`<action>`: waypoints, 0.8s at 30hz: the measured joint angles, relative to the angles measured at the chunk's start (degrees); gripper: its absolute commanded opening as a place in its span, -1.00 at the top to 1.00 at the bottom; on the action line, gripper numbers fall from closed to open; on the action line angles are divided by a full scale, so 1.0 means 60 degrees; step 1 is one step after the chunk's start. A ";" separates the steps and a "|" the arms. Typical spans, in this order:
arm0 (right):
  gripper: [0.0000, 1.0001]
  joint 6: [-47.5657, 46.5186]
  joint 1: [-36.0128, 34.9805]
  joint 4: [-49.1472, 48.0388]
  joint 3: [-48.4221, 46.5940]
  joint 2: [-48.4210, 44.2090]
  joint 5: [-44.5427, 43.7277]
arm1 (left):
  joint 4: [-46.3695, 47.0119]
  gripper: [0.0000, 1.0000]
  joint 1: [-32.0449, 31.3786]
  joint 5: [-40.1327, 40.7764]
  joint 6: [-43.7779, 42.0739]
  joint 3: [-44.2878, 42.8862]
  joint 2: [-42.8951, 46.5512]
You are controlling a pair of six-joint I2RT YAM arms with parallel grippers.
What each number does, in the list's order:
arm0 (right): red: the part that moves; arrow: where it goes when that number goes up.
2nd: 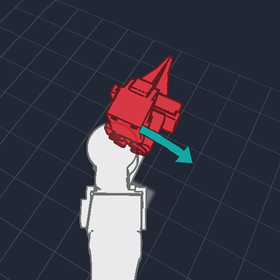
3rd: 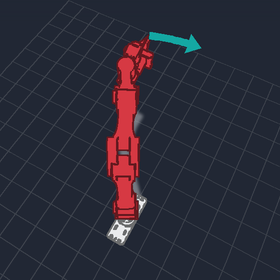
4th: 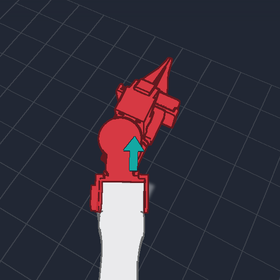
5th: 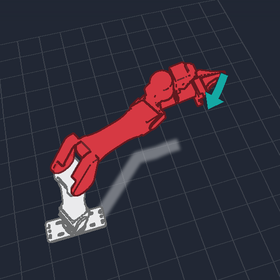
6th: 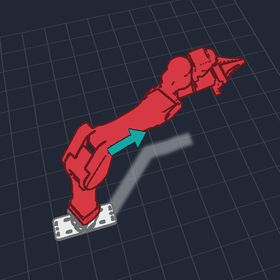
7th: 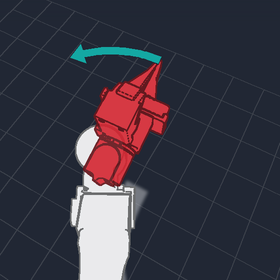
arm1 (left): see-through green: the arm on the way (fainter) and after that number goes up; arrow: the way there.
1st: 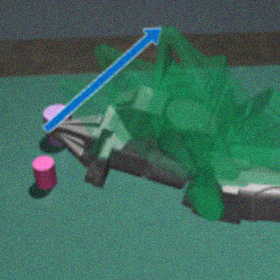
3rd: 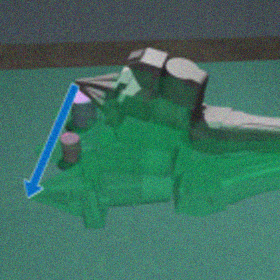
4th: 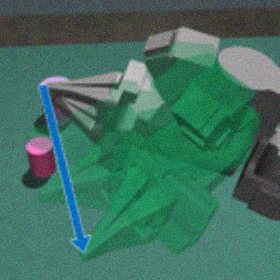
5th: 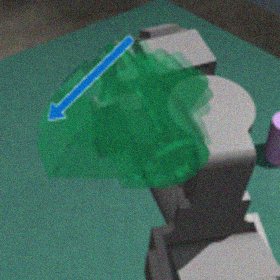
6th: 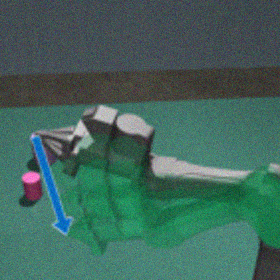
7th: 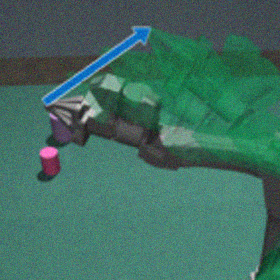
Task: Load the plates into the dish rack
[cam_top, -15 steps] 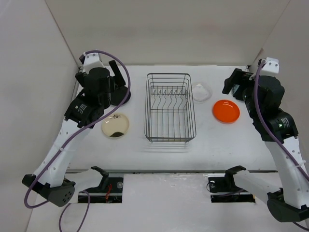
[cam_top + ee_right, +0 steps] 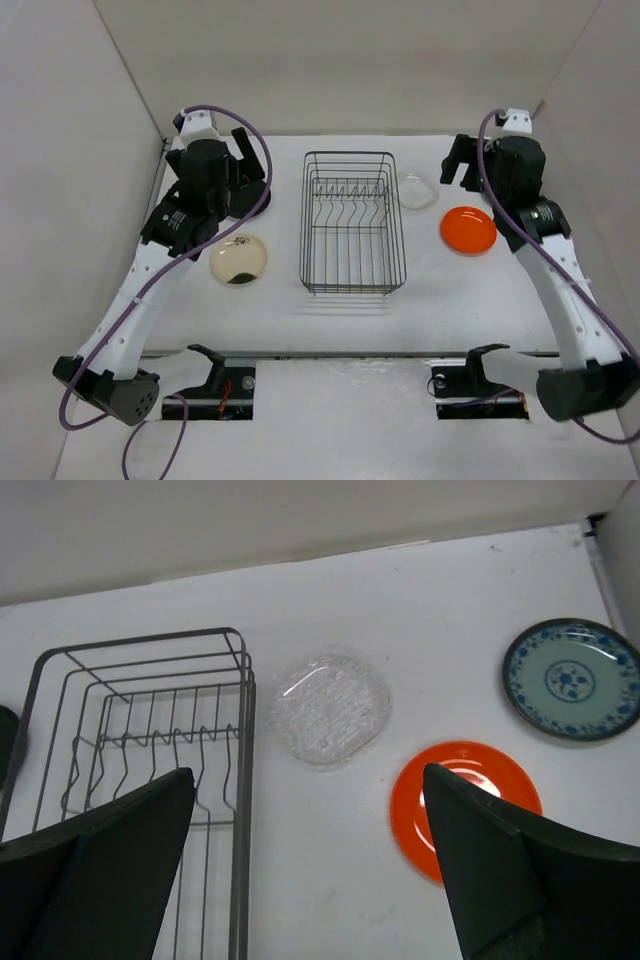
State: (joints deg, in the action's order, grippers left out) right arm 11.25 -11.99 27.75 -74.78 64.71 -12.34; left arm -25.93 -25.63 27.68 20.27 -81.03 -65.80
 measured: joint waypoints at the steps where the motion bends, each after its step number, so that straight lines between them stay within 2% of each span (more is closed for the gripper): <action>1: -1.00 -0.0022 0.0346 -0.0339 0.0011 0.0444 0.0463 | 0.0084 -1.00 0.0146 -0.0233 0.0000 0.0135 -0.0018; 3: -1.00 -0.0015 0.1078 -0.1224 -0.0036 0.1537 0.1377 | 0.0208 -1.00 0.0375 -0.0703 0.0004 0.0335 -0.0113; 7: -1.00 -0.0058 0.2040 -0.2022 -0.0397 0.3942 0.2699 | 0.0441 -1.00 0.0659 -0.1581 0.0018 0.0576 -0.0401; 13: -0.97 -0.0499 0.2339 -0.2215 -0.1847 0.6947 0.4240 | 0.0590 -1.00 0.0710 -0.2157 0.0025 0.0630 -0.0510; 14: -0.91 -0.0568 0.2364 -0.2233 -0.2073 0.7293 0.4481 | 0.0630 -1.00 0.0714 -0.2222 0.0022 0.0630 -0.0510; 17: -0.91 -0.0714 0.2455 -0.2233 -0.2710 0.8225 0.5023 | 0.0685 -1.00 0.0714 -0.2361 0.0025 0.0630 -0.0510; 24: -0.82 -0.1071 0.2732 -0.1851 -0.3894 0.9697 0.5209 | 0.0783 -1.00 0.0714 -0.2594 0.0004 0.0725 -0.0510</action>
State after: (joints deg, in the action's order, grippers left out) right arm 4.82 4.40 16.64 -98.15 122.89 18.92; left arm -21.23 -21.34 12.12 20.29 -76.69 -68.86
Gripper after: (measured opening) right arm 0.918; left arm 0.997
